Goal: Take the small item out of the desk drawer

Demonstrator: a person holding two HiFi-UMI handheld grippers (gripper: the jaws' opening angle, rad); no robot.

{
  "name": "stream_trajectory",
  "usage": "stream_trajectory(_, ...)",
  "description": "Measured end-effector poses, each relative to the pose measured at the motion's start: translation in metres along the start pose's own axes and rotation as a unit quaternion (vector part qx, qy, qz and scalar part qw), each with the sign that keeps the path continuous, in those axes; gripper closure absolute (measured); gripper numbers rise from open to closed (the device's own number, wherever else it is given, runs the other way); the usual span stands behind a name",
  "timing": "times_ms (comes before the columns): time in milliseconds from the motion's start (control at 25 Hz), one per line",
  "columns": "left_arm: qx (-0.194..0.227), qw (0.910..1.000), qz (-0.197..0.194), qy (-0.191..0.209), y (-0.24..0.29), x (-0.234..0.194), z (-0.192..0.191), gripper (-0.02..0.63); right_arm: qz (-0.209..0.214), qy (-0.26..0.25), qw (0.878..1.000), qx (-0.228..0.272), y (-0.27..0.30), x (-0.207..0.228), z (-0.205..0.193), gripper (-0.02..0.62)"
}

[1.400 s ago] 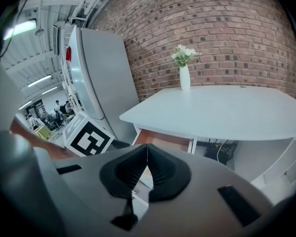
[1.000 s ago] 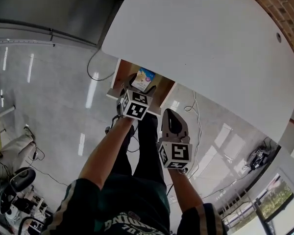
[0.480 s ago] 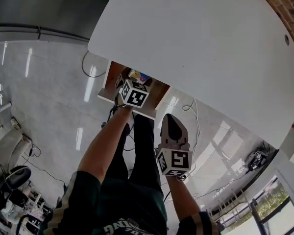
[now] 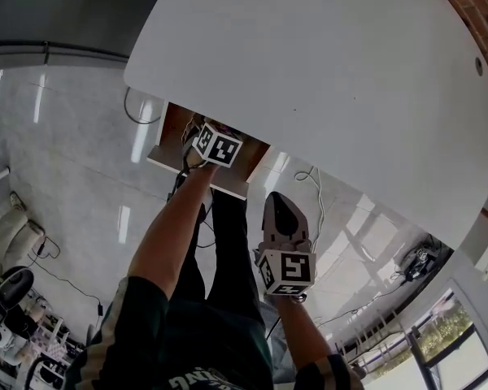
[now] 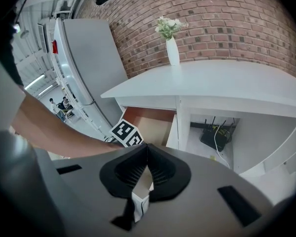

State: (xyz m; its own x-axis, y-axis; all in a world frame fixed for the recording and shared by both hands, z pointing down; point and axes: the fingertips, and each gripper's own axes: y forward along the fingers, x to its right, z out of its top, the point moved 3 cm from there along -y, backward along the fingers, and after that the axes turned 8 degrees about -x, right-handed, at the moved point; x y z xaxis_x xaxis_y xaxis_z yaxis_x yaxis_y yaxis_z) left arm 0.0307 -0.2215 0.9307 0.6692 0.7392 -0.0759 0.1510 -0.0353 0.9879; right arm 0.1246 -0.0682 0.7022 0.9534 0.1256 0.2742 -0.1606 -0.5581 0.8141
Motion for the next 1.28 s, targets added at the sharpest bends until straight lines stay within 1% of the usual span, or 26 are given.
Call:
stream_trajectory(80,-0.005,0.9999,0.005,0.009,0.004,-0.001,0.001,0.175,-0.003,-0.002,1.000,-0.003,0.000,0.004,-0.001,0.571)
stream_trajectory(320,-0.005,1.0000,0.002,-0.003,0.009,-0.004,0.004,0.175,-0.003,-0.004,1.000,-0.008,0.001,0.007,-0.005,0.571)
stream_trajectory(480,-0.001,0.9999,0.010,0.004,0.005,-0.005,0.005,0.178,0.000,-0.008,1.000,-0.012,0.002,0.003,-0.007,0.571)
stream_trajectory(640,0.008,0.9997,0.014,0.017,-0.004,-0.008,0.000,0.179,0.003,-0.005,1.000,-0.006,0.001,-0.006,0.000,0.571)
stream_trajectory(800,0.024,0.9996,0.011,0.011,-0.020,-0.011,-0.004,0.181,0.001,-0.006,1.000,-0.004,0.000,-0.013,0.004,0.572)
stream_trajectory(1040,0.064,0.9976,0.008,0.027,-0.055,-0.009,-0.006,0.196,0.001,-0.011,1.000,0.004,-0.004,-0.030,0.007,0.571)
stream_trajectory(1160,0.090,0.9956,0.008,0.025,-0.074,-0.011,-0.001,0.199,-0.004,-0.006,1.000,0.019,-0.009,-0.036,0.016,0.571)
stream_trajectory(1280,0.107,0.9939,0.006,0.028,-0.093,-0.009,-0.004,0.202,-0.010,-0.014,1.000,0.026,-0.017,-0.040,0.019,0.571)
